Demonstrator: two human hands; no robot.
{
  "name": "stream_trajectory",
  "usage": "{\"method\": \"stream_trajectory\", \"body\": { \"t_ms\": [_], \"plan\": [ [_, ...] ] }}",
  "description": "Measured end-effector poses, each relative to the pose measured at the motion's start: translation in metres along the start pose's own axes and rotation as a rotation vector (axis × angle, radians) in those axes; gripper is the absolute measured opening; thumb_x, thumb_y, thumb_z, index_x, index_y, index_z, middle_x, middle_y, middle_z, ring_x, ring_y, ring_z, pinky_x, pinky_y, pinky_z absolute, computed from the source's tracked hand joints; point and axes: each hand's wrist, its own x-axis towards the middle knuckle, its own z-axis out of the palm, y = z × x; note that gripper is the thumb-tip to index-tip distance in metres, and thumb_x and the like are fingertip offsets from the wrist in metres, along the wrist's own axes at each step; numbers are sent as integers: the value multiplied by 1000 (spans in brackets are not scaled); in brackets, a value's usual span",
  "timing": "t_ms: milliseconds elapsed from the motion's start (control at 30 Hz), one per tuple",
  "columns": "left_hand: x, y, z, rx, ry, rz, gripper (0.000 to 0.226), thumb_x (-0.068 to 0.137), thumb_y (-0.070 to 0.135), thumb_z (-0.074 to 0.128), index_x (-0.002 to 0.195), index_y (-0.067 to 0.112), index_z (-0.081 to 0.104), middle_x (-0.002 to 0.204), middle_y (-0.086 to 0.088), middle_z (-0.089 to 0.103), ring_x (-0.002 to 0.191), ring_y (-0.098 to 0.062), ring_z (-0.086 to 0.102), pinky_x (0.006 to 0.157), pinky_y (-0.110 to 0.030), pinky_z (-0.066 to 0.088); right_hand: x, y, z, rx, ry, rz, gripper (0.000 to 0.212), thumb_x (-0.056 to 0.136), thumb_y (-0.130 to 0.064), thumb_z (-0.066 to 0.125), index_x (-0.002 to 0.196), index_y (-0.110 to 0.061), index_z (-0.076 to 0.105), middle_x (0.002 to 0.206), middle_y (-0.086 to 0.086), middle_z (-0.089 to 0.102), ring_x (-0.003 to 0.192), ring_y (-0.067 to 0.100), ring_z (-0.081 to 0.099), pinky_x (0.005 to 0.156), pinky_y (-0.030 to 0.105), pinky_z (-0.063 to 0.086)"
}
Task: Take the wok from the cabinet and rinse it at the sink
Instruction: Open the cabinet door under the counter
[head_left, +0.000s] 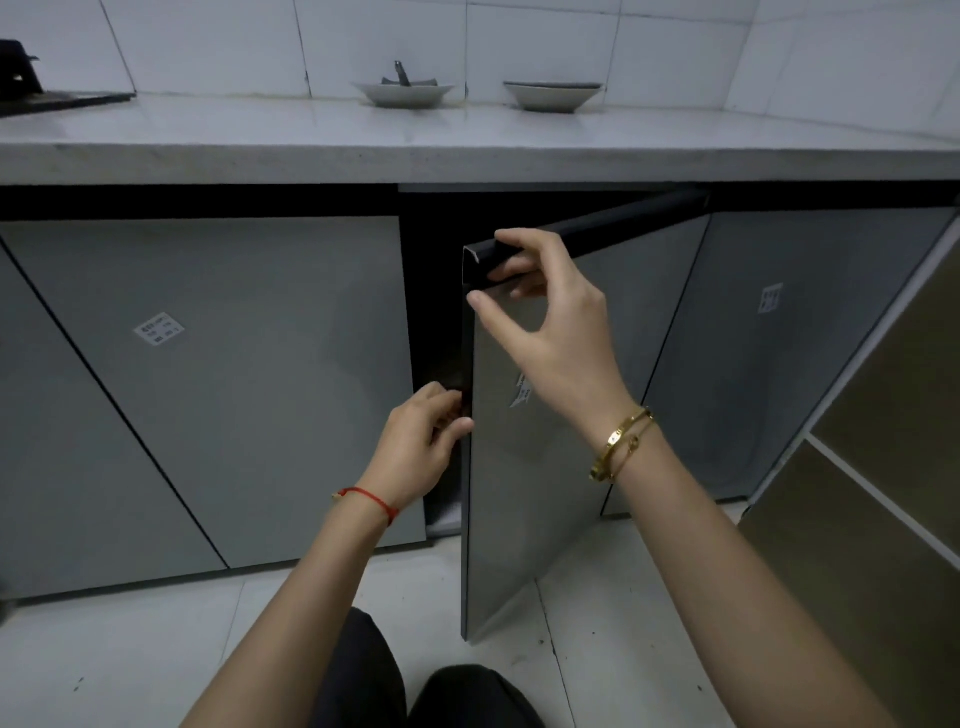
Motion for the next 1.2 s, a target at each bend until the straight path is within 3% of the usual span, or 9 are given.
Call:
{"method": "stream_trajectory", "body": {
  "t_ms": [133, 333, 567, 700, 800, 900, 1067, 1200],
  "plan": [
    [-10, 18, 5, -98, -44, 49, 19, 87, 14, 67, 82, 25, 51, 76, 15, 49, 71, 1, 54, 67, -5, 37, -13, -4, -19, -48, 61, -38, 48, 80, -33, 74, 119, -14, 54, 97, -2, 62, 93, 12, 61, 86, 36, 52],
    [-20, 48, 20, -260, -146, 101, 34, 80, 13, 74, 78, 41, 55, 78, 14, 57, 77, -5, 59, 71, -16, 48, -35, -7, -54, -60, 126, -21, 48, 78, -32, 78, 116, -11, 55, 100, 0, 62, 93, 11, 62, 82, 32, 54],
    [-26, 81, 50, -346, -232, 257, 13, 78, 25, 77, 85, 23, 65, 83, 9, 62, 82, -11, 62, 72, -16, 49, -68, -10, -99, -185, 215, -39, 43, 81, -23, 77, 116, -5, 59, 97, 3, 63, 88, 11, 62, 82, 18, 51],
    [-27, 100, 76, -379, -234, 326, 27, 76, 40, 76, 88, 17, 68, 85, 8, 64, 85, -10, 62, 75, -22, 52, -87, -8, -130, -360, 271, -77, 39, 84, -20, 74, 118, -3, 62, 100, 5, 61, 89, 10, 58, 83, 15, 47],
    [-25, 120, 97, -381, -223, 385, 34, 76, 43, 76, 97, 20, 65, 97, 13, 61, 95, -4, 60, 81, -20, 50, -98, -4, -155, -474, 303, -85, 38, 87, -18, 70, 120, -3, 62, 107, 9, 58, 99, 14, 55, 88, 25, 49],
    [-25, 144, 119, -386, -184, 428, 46, 76, 42, 77, 113, 22, 60, 115, 10, 56, 111, -7, 54, 93, -27, 48, -109, 0, -179, -557, 317, -55, 36, 88, -17, 67, 123, -6, 61, 117, 6, 59, 109, 18, 55, 92, 34, 49],
    [-26, 181, 162, -348, -128, 425, 81, 76, 48, 72, 145, 30, 34, 151, 8, 27, 141, -9, 26, 114, -41, 34, -121, 8, -215, -756, 342, -1, 34, 89, -13, 62, 123, -10, 61, 119, 1, 62, 112, 15, 53, 99, 20, 41],
    [-24, 210, 196, -284, -73, 420, 83, 79, 47, 70, 149, 29, 29, 158, 6, 18, 145, -13, 20, 116, -43, 28, -126, 22, -244, -903, 344, 79, 35, 92, -16, 57, 127, -14, 59, 122, -3, 61, 116, 15, 48, 102, 19, 36]
  ]
}}
